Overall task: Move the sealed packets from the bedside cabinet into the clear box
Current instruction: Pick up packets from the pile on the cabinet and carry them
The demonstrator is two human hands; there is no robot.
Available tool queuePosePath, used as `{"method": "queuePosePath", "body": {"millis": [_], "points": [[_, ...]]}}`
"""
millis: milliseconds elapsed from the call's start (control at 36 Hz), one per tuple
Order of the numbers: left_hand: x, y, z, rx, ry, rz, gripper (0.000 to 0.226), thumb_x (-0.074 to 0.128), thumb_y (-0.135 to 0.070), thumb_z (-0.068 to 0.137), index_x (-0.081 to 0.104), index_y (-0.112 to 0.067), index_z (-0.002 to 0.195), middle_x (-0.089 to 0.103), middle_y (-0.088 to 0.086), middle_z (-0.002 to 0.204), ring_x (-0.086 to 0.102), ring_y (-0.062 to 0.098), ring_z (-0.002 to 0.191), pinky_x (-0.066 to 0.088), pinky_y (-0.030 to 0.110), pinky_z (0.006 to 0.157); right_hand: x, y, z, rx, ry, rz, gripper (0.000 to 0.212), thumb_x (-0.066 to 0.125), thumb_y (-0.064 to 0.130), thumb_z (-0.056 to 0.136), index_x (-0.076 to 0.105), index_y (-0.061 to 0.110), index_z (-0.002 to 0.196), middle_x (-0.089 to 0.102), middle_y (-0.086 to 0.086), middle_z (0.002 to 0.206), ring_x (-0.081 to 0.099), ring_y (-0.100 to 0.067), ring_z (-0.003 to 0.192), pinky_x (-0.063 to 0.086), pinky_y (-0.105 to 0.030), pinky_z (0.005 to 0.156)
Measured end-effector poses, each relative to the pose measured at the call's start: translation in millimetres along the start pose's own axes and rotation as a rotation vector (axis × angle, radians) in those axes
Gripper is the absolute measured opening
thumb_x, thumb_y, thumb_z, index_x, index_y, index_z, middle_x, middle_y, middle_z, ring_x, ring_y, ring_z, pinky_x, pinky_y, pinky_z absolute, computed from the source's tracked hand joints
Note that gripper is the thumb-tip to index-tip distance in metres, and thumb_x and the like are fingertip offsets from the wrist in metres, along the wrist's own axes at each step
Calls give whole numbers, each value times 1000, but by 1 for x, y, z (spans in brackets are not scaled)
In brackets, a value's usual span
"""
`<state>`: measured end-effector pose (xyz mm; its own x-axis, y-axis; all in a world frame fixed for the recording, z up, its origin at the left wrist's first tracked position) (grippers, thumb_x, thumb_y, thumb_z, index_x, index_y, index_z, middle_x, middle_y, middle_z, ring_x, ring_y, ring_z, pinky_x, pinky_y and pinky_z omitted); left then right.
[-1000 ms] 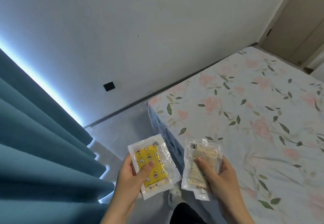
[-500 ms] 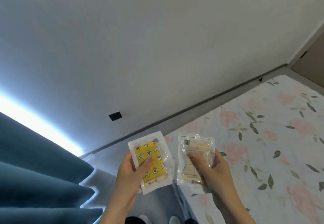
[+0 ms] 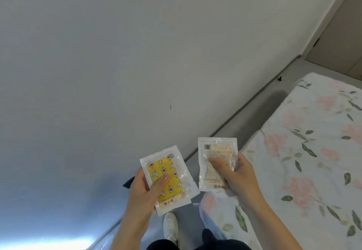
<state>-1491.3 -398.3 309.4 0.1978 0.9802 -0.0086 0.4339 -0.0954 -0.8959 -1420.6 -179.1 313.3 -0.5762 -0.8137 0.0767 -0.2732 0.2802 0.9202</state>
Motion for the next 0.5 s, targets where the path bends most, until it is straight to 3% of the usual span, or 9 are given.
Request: {"method": "queuePosePath", "body": {"millis": [83,278,500], "points": [[-4,-37,40,36,78,22,29,67,-7,83,61,-22,106,75,-2,93,73,18,83,59,33,62,23,13,25,-9,-49,43,28,73,13,79,64,13,106,75,-4,92,73,-21,79,58,-27,59],[16,-92,110,61,220,47,28,67,-3,83,61,-22,103,75,-7,87,73,13,78,56,24,55,44,42,69,-48,-169,46,28,73,17,80,64,18,107,75,0,97,73,-19,84,59,-40,75],[57,-124,181,74,339,80,30,70,-9,81,61,-24,105,75,-5,93,73,17,84,59,31,65,39,71,119,-99,-292,67,24,72,15,81,65,19,103,75,3,95,73,-15,82,58,-27,66]]}}
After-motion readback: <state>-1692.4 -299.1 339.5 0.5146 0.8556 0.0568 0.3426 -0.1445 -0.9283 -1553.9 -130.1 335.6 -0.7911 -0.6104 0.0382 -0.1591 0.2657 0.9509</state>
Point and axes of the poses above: each hand's wrist, its own z-axis towards the middle knuckle, its own x-axis out of the palm, y = z × x, the point moved 6 cm from there along z, towards the middle knuckle
